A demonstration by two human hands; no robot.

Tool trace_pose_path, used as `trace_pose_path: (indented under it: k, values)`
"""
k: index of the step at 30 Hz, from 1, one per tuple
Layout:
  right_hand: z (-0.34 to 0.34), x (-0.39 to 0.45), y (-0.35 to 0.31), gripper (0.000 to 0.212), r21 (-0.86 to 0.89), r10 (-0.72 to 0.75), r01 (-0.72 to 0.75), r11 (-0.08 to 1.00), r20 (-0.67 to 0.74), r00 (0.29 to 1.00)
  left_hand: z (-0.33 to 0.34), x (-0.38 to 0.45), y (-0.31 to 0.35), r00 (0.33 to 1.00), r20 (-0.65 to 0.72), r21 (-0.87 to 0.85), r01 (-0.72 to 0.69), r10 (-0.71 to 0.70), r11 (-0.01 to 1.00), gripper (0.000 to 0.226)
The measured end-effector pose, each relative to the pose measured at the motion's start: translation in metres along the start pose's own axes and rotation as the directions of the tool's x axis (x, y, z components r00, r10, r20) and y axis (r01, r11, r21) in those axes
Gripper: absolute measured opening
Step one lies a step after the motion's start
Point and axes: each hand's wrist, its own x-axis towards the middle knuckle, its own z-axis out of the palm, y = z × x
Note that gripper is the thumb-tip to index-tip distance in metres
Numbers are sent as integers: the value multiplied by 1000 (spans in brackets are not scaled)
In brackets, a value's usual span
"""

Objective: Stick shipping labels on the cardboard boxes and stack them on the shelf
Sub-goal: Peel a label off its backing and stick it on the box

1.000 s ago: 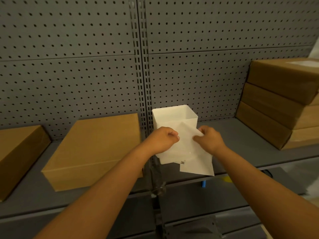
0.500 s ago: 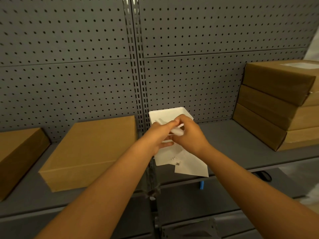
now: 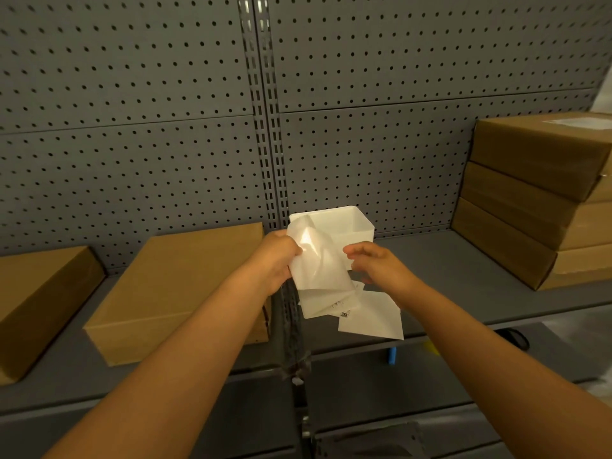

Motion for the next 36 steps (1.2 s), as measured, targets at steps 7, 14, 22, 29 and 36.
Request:
trace_pose_path:
  k: [7, 14, 22, 29, 36]
  values:
    - [20, 4, 3, 38, -39, 93, -92, 995, 32, 995, -3, 0, -4, 999, 40, -3, 36, -36, 999, 39]
    - [11, 7, -7, 12, 2, 18, -18, 1000, -161, 987, -6, 12, -18, 990, -54, 470, -91, 131, 878, 48]
    - [3, 6, -23, 13, -152, -128, 89, 984, -273, 953, 7, 9, -18, 894, 32, 933, -187, 447, 308, 96]
    - [11, 3, -26, 12, -176, -230, 192, 966, -232, 945, 17, 8, -13, 931, 100, 647, -328, 350, 689, 20]
    - [24, -1, -28, 18, -71, -286, 283, 956, -27, 958, 5, 9, -10, 988, 22, 278, -154, 154, 948, 26]
